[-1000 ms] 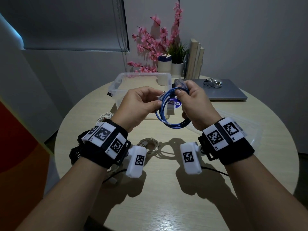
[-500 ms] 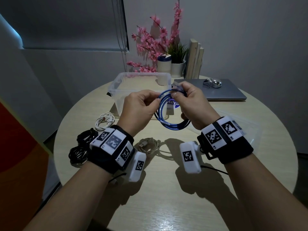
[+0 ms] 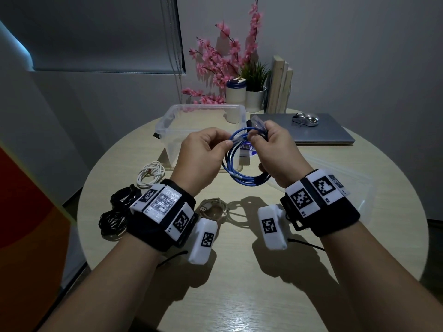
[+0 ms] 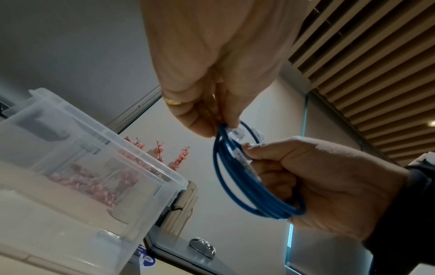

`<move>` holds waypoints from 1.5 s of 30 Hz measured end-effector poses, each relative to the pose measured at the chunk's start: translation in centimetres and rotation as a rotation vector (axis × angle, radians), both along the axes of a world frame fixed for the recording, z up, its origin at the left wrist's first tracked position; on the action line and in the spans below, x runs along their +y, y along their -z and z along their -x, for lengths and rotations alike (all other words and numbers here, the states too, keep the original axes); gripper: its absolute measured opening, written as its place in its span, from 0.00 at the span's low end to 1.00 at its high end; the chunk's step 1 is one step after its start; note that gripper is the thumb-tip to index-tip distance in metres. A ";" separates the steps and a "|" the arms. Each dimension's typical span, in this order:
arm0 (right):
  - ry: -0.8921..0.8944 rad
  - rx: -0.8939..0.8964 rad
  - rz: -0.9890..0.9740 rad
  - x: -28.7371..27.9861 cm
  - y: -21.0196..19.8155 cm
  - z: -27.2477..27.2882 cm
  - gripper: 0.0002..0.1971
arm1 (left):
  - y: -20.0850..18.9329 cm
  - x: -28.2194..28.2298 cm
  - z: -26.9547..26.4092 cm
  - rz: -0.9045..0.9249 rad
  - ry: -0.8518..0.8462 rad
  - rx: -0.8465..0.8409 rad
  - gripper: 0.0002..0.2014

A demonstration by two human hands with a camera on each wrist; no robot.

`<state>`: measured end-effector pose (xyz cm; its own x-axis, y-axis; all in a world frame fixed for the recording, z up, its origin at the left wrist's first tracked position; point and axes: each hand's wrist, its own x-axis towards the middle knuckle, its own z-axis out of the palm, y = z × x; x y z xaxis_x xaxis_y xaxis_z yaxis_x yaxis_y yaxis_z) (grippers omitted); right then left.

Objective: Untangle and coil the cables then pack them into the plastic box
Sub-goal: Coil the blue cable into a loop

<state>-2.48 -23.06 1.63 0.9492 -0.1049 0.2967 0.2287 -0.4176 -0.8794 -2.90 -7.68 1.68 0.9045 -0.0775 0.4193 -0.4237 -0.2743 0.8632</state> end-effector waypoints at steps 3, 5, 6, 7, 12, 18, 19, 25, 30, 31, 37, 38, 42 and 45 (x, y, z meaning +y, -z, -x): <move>0.017 0.003 0.022 -0.1 0.2 0.0 0.08 | -0.3 -0.1 0.2 -0.017 -0.003 0.030 0.12; 0.020 0.004 0.042 0.0 0.2 0.0 0.09 | -0.6 0.0 0.4 -0.026 0.001 0.053 0.10; 0.023 0.003 0.058 0.0 0.2 0.0 0.09 | -0.8 0.0 0.4 -0.026 0.006 0.065 0.09; 0.025 0.002 0.075 0.0 0.1 0.1 0.08 | -1.1 0.1 0.5 -0.017 0.012 0.080 0.09; 0.021 -0.032 0.163 -0.2 -0.4 0.2 0.07 | -2.1 0.1 1.0 0.122 0.150 0.205 0.09; -0.043 0.069 -0.110 0.2 -0.8 0.9 0.08 | -0.8 -0.1 0.2 0.219 0.083 0.206 0.09; -0.061 0.093 -0.175 0.2 -0.9 1.0 0.09 | -0.6 -0.1 0.1 0.216 0.068 0.188 0.08; -0.096 0.128 -0.289 0.3 -1.0 1.5 0.08 | 0.0 -0.4 0.0 0.131 0.085 0.173 0.05; -0.067 0.114 -0.260 0.5 -0.6 1.3 0.08 | -0.1 -0.7 0.1 0.016 0.068 0.181 0.08; -0.055 0.106 -0.249 0.6 -0.5 1.3 0.08 | -0.1 -0.8 0.2 -0.014 0.057 0.171 0.08; -0.084 0.113 -0.284 0.2 -0.7 1.2 0.08 | 0.3 -1.0 0.0 0.069 0.004 0.129 0.06; -0.105 0.119 -0.305 0.1 -0.8 1.3 0.08 | 0.4 -1.0 -0.1 0.088 0.009 0.127 0.05; -0.151 0.116 -0.334 -0.1 -1.0 1.3 0.08 | 0.6 -1.0 0.1 0.100 0.114 0.198 0.02; -0.186 0.106 -0.358 -0.1 -1.0 1.4 0.08 | 0.3 -1.3 0.6 0.187 0.274 0.331 0.06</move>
